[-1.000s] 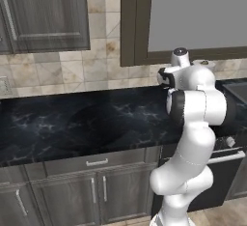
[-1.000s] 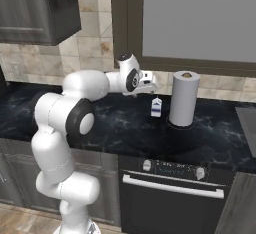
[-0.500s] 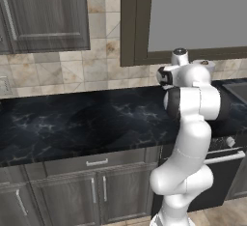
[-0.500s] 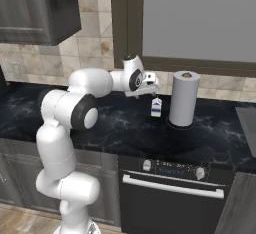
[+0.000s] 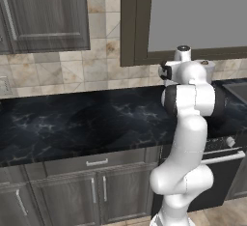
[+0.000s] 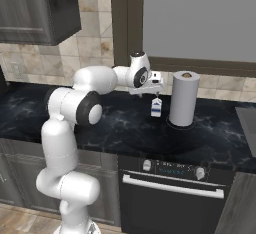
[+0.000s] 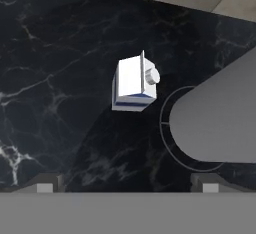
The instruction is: Gather the eggs and milk located in the vicinity of the sink area and place them right next to the bowl.
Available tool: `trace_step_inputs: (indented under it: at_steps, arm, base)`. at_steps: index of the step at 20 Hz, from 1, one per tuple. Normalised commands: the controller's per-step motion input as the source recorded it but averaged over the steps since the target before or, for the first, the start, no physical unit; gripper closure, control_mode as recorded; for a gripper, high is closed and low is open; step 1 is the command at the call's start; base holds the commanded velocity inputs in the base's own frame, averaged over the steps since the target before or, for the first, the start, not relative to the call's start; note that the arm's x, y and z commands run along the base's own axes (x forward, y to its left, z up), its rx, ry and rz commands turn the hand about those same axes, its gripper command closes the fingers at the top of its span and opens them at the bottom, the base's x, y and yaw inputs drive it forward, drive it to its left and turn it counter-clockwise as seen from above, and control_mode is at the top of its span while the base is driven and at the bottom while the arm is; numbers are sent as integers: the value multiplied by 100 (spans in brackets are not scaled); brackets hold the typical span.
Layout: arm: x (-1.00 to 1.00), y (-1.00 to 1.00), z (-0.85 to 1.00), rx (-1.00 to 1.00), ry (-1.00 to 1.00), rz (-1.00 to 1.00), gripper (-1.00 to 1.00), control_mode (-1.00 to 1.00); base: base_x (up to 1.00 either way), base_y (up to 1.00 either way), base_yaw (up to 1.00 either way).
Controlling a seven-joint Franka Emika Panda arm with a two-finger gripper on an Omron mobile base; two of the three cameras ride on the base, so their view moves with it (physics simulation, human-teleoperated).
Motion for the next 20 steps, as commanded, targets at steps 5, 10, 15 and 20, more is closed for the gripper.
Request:
trace_step_inputs:
  at_steps: [5,10,15,20]
  arm:
    - [12,0,-16,0,0,0,-100,-100]
    - [16,0,-20,0,0,0,-100,-100]
    - [20,-2,-15,0,0,0,-100,-100]
    - [21,-5,-8,0,0,0,-100,-100]
  base:
    - [0,0,0]
    - [0,0,0]
    - [0,0,0]
    - [0,0,0]
